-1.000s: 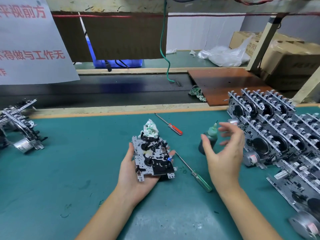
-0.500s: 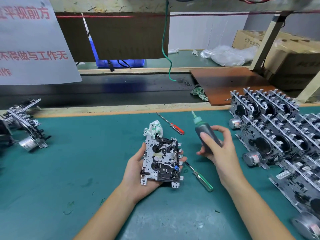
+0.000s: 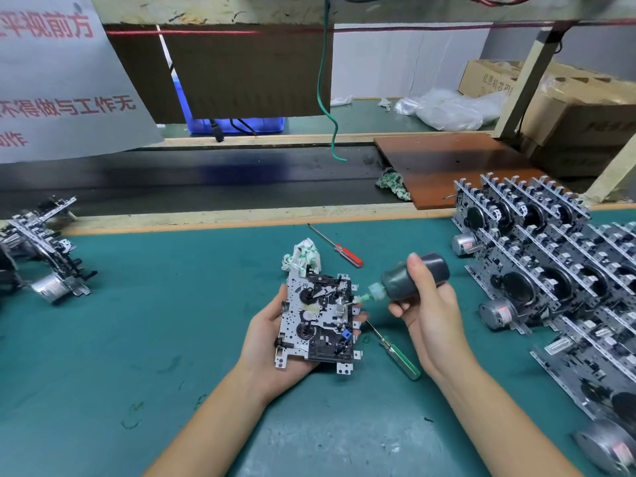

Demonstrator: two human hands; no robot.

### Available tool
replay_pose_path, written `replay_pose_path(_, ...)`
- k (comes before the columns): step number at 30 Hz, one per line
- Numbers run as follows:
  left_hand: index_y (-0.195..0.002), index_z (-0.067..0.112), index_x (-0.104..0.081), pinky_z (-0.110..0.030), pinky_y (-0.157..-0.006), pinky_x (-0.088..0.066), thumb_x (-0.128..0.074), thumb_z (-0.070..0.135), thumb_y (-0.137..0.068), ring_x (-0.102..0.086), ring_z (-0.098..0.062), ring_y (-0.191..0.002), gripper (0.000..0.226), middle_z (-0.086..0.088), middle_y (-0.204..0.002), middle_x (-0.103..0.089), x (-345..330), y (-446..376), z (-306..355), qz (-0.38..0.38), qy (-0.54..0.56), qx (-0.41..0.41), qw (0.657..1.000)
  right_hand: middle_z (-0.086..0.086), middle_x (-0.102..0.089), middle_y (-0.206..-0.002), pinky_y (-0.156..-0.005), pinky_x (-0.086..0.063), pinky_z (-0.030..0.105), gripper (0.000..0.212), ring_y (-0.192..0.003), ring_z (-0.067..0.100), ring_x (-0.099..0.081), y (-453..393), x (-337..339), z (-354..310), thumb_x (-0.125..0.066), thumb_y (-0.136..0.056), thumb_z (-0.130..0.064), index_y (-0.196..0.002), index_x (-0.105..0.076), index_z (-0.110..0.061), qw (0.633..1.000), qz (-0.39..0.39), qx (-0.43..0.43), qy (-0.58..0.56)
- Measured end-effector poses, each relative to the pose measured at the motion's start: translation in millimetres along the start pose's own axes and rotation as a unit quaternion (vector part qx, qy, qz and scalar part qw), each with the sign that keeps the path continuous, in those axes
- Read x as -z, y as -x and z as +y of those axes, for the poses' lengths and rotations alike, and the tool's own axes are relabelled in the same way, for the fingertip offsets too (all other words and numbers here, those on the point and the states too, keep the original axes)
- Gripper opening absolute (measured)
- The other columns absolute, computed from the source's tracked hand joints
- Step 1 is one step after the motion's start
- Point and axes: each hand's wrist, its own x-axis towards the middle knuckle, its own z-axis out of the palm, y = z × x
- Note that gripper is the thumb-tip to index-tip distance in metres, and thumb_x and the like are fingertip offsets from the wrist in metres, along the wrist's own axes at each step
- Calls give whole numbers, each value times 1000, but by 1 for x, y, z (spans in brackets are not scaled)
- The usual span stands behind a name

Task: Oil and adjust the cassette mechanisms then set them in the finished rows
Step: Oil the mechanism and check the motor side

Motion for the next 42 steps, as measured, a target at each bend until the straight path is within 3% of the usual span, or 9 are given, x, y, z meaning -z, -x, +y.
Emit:
replay_pose_path(6, -121, -5, -61, -60, -98, -41, -40, 45, -92, -50, -51, -119, 62, -32, -133, -50, 2, -1, 1, -4, -1, 7, 1000, 1, -49, -61, -39, -34, 18, 19, -48, 6, -43, -2, 2, 0, -58, -87, -26, -75, -50, -13, 999, 33, 34, 20)
replay_pose_path(14, -121, -4, -61, -62, -97, -42, -43, 44, -90, -50, -52, -118, 60, -31, -134, -50, 2, -1, 0, -6, 1, 7, 1000, 4, -45, -63, -39, -32, 19, 19, -49, 9, -40, -4, 3, 2, -56, -91, -22, -78, -47, -11, 996, 24, 55, 59)
replay_pose_path(25, -120, -4, -62, -62, -96, -41, -43, 45, -89, -51, -51, -117, 60, -30, -133, -50, 3, -1, 1, 2, -8, 4, 1000, 0, -48, -63, -40, -34, 19, 18, -50, 6, -42, -4, 5, 4, -58, -90, -24, -80, -48, -12, 996, 17, 60, 61)
replay_pose_path(28, -117, -4, -64, -61, -97, -41, -43, 45, -90, -52, -51, -117, 60, -30, -131, -52, 4, -1, 0, 3, -14, 0, 1000, -1, -52, -63, -42, -37, 19, 28, -51, 6, -46, -4, 4, 5, -63, -76, -36, -81, -50, -12, 997, 11, 55, 57)
replay_pose_path(31, -117, -3, -64, -59, -95, -45, -41, 46, -90, -52, -50, -117, 60, -30, -131, -52, 4, -1, 0, 7, -25, -7, 1000, 1, -59, -75, -49, -47, 20, 41, -61, 6, -58, -2, 2, 4, -66, -63, -43, -86, -53, -12, 997, 16, 49, 60)
replay_pose_path(35, -119, -1, -64, -56, -94, -47, -36, 52, -94, -54, -47, -117, 65, -28, -132, -53, 5, -1, 1, 18, -39, -12, 999, 7, -66, -88, -64, -56, 24, 43, -76, 13, -67, -6, 7, -4, -70, -62, -37, -92, -58, -8, 996, 1, 80, 27)
replay_pose_path(39, -130, -3, -53, -54, -107, -36, -33, 72, -88, -46, -46, -126, 89, -30, -139, -45, 6, 0, 2, 7, -67, 0, 998, 2, -67, -90, -72, -47, 15, 30, -78, 8, -62, -11, 16, -4, -74, -74, -22, -93, -51, -22, 975, 13, 119, 186)
replay_pose_path(42, -136, -3, -47, -56, -108, -33, -38, 75, -83, -40, -48, -130, 94, -31, -143, -39, 3, 1, 3, -27, -111, 20, 993, -6, -65, -102, -85, -44, 14, 40, -93, 0, -61, -16, 22, 0, -72, -78, -4, -102, -51, -28, 949, -5, 151, 275)
